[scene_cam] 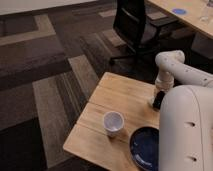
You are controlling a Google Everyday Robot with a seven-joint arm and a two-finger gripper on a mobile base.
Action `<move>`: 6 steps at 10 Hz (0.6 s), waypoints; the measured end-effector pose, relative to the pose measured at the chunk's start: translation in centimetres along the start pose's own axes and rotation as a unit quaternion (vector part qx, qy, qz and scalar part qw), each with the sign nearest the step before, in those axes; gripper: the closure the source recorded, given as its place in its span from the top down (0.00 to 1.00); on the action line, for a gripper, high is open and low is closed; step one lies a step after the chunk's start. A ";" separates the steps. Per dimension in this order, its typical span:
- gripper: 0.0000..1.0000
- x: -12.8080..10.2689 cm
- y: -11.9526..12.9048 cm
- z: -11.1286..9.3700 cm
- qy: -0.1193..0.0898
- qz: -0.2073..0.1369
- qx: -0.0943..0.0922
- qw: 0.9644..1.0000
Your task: Place the eraser on the white sponge
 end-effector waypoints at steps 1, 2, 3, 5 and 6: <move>0.00 0.0 -0.1 0.1 0.001 0.000 0.001 1.000; 0.00 0.0 0.1 0.0 -0.001 -0.004 0.003 1.000; 0.00 0.0 0.1 0.0 -0.002 -0.007 0.004 1.000; 0.11 0.0 0.1 -0.2 -0.003 -0.007 0.004 1.000; 0.30 0.0 0.1 -0.2 -0.004 -0.007 0.004 1.000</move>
